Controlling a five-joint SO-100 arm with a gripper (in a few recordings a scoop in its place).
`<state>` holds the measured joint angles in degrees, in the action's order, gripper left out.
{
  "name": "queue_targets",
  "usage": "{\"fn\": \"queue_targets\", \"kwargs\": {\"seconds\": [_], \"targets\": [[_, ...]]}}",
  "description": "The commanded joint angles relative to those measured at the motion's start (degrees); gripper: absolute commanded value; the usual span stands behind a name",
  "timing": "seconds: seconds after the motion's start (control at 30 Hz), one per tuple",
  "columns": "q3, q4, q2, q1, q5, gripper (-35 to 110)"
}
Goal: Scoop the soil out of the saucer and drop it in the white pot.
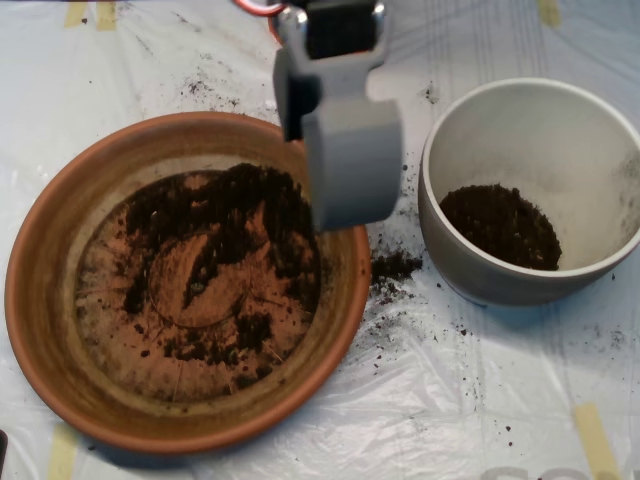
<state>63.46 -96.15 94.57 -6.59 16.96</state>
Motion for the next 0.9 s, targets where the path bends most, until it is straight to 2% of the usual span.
{"fn": "queue_targets", "kwargs": {"seconds": [0.0,0.13,0.23,0.33,0.43,0.67,0.87], "targets": [[13.27,8.61,8.53,-8.53,1.41,35],[31.2,19.69,9.76,-15.91,3.16,35],[36.83,25.31,5.19,-21.53,3.87,35],[36.47,28.39,-1.76,-26.72,4.57,37],[34.28,28.92,-8.61,-29.44,6.59,45],[30.5,31.55,-16.61,-31.64,7.56,46],[19.16,27.86,-23.55,-32.78,6.59,46]]}}
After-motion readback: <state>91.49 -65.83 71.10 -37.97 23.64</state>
